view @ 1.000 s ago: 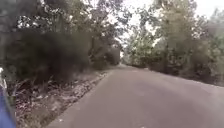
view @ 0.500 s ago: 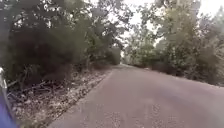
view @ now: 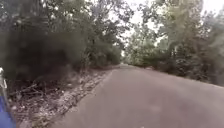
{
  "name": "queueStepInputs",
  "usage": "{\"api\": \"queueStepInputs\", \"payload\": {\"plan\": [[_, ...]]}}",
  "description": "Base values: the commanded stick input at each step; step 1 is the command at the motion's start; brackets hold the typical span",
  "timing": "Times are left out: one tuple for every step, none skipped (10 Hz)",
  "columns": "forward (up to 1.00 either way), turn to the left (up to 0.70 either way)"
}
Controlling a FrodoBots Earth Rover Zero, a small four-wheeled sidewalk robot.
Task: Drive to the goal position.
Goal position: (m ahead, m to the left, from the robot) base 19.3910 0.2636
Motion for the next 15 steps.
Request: {"api": "queueStepInputs", "payload": {"plan": [[0.70, -0.01], [0.70, -0.01], [0.70, -0.01], [0.70, -0.02], [0.70, -0.04], [0.70, -0.07], [0.70, -0.18], [0.70, -0.33], [0.70, -0.35], [0.70, -0.14], [0.70, -0.01], [0.70, -0.01], [0.70, -0.01], [0.70, -0.01], [0.70, -0.01]]}}
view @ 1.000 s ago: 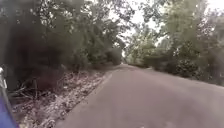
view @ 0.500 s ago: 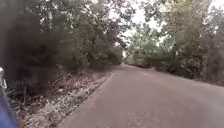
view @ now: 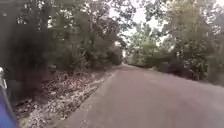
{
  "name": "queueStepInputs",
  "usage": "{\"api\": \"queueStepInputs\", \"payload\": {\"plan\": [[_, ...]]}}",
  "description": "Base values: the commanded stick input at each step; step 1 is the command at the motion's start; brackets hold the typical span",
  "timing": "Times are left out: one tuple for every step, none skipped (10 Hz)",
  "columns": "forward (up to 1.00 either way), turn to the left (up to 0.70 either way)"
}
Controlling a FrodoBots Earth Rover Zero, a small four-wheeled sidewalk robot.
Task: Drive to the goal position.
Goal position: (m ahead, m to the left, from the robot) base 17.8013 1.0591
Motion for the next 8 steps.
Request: {"api": "queueStepInputs", "payload": {"plan": [[0.70, -0.01], [0.70, -0.01], [0.70, -0.01], [0.70, -0.01], [0.70, -0.01], [0.70, -0.01], [0.70, -0.01], [0.70, -0.01]]}}
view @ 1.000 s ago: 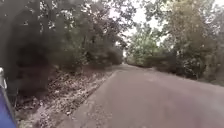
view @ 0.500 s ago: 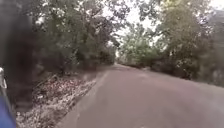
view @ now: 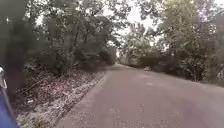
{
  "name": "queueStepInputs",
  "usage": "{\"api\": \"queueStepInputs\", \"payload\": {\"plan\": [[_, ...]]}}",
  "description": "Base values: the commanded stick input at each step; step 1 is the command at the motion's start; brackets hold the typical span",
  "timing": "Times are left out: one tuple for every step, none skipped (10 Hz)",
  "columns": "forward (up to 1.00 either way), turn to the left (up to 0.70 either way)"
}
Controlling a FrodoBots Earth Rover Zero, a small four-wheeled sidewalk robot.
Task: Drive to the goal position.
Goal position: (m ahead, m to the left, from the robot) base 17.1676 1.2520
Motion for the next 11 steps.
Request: {"api": "queueStepInputs", "payload": {"plan": [[0.70, -0.01], [0.70, -0.01], [0.70, -0.01], [0.70, -0.01], [0.70, -0.01], [0.70, -0.01], [0.70, -0.07], [0.70, -0.18], [0.70, -0.24], [0.70, -0.24], [0.70, -0.08]]}}
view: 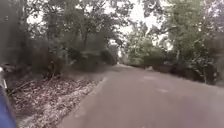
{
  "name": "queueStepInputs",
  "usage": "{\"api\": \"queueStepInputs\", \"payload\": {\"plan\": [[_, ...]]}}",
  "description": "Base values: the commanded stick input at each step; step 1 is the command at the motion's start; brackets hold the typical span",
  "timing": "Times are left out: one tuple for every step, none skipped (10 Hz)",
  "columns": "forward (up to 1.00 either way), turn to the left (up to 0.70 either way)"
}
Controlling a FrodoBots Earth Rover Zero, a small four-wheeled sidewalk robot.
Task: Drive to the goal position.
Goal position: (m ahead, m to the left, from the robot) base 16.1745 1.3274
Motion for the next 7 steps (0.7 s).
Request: {"api": "queueStepInputs", "payload": {"plan": [[0.70, -0.01], [0.70, -0.01], [0.70, -0.01], [0.70, -0.01], [0.70, -0.01], [0.70, -0.01], [0.70, -0.01]]}}
